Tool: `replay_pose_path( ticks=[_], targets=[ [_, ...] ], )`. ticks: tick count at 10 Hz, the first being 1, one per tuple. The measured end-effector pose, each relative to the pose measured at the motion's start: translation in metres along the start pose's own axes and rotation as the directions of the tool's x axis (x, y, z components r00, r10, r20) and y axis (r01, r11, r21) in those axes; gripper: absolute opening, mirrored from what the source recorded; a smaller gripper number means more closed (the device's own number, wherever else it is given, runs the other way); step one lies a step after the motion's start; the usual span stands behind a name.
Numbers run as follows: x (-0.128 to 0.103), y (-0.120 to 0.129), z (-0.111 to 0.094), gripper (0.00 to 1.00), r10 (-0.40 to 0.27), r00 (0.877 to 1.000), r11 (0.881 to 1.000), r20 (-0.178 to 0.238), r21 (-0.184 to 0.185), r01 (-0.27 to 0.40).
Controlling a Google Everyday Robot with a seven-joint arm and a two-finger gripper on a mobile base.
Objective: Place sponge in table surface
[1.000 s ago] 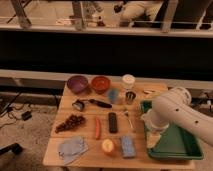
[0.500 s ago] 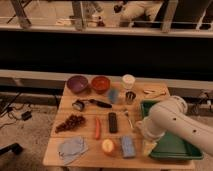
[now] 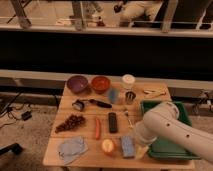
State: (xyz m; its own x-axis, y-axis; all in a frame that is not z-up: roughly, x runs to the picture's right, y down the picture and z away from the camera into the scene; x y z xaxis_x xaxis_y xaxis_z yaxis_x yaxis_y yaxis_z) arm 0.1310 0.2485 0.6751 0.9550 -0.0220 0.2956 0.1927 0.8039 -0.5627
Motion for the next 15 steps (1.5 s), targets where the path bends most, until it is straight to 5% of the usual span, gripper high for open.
replay_pose_path(
  ticks=[6, 15],
  targets=[
    [-0.013, 0.011, 0.032, 0.8, -0.034, 0.999, 0.998, 0.008, -0.044, 0.035],
    [-0.016, 0.004, 0.079, 0.8, -0.045, 0.998, 0.996, -0.032, -0.077, 0.042]
  ],
)
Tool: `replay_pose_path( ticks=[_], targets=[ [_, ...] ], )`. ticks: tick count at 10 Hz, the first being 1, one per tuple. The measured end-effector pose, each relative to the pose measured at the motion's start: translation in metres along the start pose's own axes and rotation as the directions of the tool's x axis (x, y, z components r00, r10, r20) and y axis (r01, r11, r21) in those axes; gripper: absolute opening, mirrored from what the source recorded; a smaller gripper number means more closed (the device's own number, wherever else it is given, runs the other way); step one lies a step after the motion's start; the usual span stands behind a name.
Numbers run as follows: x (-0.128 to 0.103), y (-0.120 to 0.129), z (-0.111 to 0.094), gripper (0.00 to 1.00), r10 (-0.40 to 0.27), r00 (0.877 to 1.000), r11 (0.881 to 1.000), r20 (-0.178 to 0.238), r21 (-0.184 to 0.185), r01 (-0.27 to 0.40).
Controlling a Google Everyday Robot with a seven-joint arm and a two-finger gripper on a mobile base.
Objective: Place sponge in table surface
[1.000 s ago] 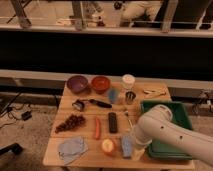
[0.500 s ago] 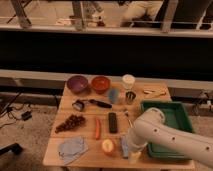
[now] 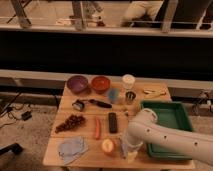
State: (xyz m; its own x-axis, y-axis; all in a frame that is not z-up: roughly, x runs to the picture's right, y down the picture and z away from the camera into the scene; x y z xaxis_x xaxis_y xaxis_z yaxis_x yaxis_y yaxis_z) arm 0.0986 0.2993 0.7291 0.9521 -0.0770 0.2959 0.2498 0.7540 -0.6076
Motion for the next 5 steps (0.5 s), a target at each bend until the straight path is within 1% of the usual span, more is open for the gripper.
replay_pose_path(
  ticks=[2, 5],
  targets=[
    [0.0023, -0.0024, 0.0066, 0.8, 0.009, 1.0, 1.0, -0.01, -0.003, -0.009],
    [0.0071, -0.0095, 0.0097, 0.8, 0.035, 0.999, 0.999, -0.022, 0.006, -0.035]
  ],
)
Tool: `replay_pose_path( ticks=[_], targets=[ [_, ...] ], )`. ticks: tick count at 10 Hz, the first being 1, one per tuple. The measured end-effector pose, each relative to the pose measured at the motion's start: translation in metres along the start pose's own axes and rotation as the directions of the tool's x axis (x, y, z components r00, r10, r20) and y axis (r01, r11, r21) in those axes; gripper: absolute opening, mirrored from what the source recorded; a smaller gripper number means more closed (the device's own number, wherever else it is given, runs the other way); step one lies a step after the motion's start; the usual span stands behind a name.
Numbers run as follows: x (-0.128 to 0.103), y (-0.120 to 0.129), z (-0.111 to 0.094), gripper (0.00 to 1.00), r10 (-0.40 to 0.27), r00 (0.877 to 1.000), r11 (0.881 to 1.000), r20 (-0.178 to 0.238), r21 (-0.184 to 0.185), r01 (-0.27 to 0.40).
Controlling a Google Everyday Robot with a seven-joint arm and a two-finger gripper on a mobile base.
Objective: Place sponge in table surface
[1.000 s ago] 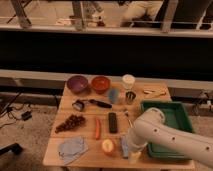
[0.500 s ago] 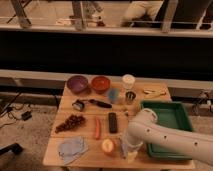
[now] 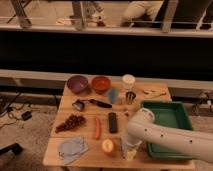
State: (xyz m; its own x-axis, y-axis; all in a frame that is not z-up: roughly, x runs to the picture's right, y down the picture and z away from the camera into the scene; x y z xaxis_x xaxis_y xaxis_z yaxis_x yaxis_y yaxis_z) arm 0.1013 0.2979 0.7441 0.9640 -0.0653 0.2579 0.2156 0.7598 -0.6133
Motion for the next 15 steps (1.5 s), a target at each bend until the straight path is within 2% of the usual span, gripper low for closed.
replay_pose_path(
  ticks=[3, 10, 11, 15],
  targets=[
    [0.006, -0.004, 0.004, 0.8, 0.027, 1.0, 1.0, -0.01, 0.003, -0.027],
    [0.02, 0.0, 0.023, 0.78, 0.037, 0.998, 0.999, -0.049, -0.031, -0.038],
    [0.021, 0.001, 0.023, 0.72, 0.037, 0.998, 0.999, -0.05, -0.031, -0.038],
    [0.022, 0.0, 0.016, 0.31, 0.051, 0.997, 0.999, -0.049, -0.017, -0.052]
  ],
)
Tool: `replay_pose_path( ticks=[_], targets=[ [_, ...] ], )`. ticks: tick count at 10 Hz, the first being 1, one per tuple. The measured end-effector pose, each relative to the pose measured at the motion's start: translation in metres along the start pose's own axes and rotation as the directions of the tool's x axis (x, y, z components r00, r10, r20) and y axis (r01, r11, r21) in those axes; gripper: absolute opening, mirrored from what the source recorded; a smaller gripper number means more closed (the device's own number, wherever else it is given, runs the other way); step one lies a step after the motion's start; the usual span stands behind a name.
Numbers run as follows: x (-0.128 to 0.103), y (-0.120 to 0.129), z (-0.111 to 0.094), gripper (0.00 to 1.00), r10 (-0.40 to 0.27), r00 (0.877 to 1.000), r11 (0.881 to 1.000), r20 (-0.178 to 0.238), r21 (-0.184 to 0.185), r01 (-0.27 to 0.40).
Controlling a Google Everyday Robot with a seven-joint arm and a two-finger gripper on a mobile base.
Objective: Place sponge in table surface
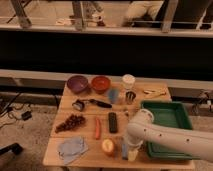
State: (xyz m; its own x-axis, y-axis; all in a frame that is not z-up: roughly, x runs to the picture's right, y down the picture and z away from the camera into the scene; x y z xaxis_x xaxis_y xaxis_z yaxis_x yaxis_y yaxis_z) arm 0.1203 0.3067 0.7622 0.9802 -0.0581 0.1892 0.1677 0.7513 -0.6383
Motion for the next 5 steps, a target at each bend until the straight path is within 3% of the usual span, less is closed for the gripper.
replay_pose_path(
  ticks=[3, 5],
  targets=[
    [0.0, -0.003, -0.009, 0.27, 0.016, 1.0, 1.0, 0.012, 0.017, -0.016],
    [0.001, -0.009, -0.03, 0.27, 0.028, 0.999, 0.999, 0.028, 0.044, -0.03]
  ],
)
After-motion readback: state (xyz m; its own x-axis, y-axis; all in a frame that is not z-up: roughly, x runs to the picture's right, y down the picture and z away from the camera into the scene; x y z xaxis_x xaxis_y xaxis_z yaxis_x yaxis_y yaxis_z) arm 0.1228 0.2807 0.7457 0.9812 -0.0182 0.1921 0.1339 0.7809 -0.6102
